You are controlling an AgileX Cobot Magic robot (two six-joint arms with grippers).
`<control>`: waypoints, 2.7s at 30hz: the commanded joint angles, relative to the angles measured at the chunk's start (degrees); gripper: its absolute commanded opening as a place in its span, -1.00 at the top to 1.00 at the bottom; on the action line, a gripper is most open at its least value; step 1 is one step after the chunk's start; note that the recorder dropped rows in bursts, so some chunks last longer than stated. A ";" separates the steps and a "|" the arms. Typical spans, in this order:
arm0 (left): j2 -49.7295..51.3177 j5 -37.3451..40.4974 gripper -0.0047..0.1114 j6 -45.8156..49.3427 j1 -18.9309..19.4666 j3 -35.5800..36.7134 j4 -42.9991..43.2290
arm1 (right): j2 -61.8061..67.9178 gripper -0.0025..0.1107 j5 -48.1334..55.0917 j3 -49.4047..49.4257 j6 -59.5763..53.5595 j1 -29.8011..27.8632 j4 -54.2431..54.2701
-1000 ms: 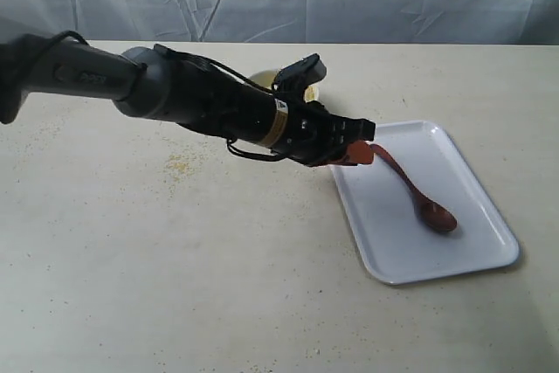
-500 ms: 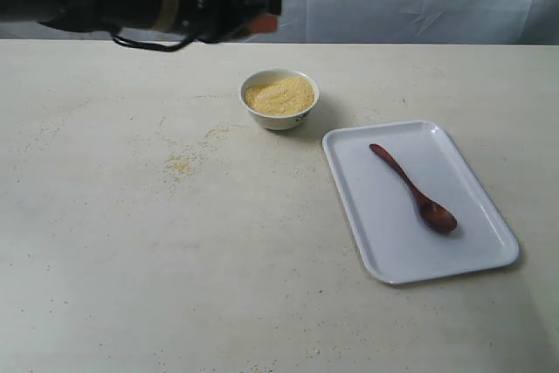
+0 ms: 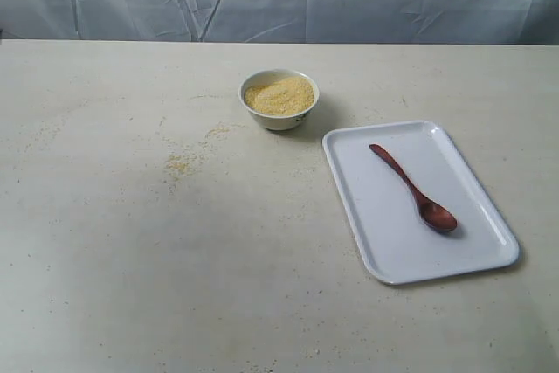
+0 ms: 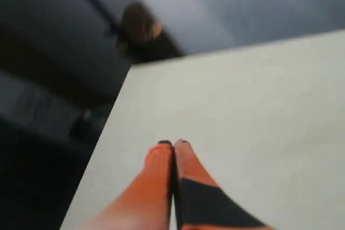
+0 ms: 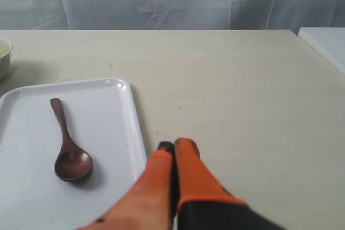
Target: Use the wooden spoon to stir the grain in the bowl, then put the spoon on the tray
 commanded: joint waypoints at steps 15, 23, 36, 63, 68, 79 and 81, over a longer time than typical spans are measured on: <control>-27.06 6.82 0.92 64.31 0.70 13.88 -79.25 | -0.32 0.97 -0.69 0.24 -0.01 0.05 0.23; -43.26 6.32 0.92 64.31 0.70 14.14 -80.32 | -0.32 0.97 -0.69 0.24 -0.01 0.05 0.23; -60.56 -15.35 0.92 63.96 5.23 32.33 -79.98 | -0.32 0.97 -0.69 0.24 -0.01 0.05 0.23; -81.44 -19.27 0.92 64.07 6.14 51.80 -78.92 | -0.32 0.97 -0.69 0.24 -0.01 0.05 0.24; -81.44 -20.35 0.92 64.07 6.82 51.80 -78.92 | -0.32 0.97 -0.69 0.24 -0.01 0.05 0.24; -81.44 -20.35 0.92 64.07 6.82 51.80 -78.92 | -0.32 0.97 -0.69 0.24 -0.01 0.05 0.24; -81.44 -20.35 0.92 64.07 6.82 51.80 -78.92 | -0.32 0.97 -0.69 0.24 -0.01 0.05 0.24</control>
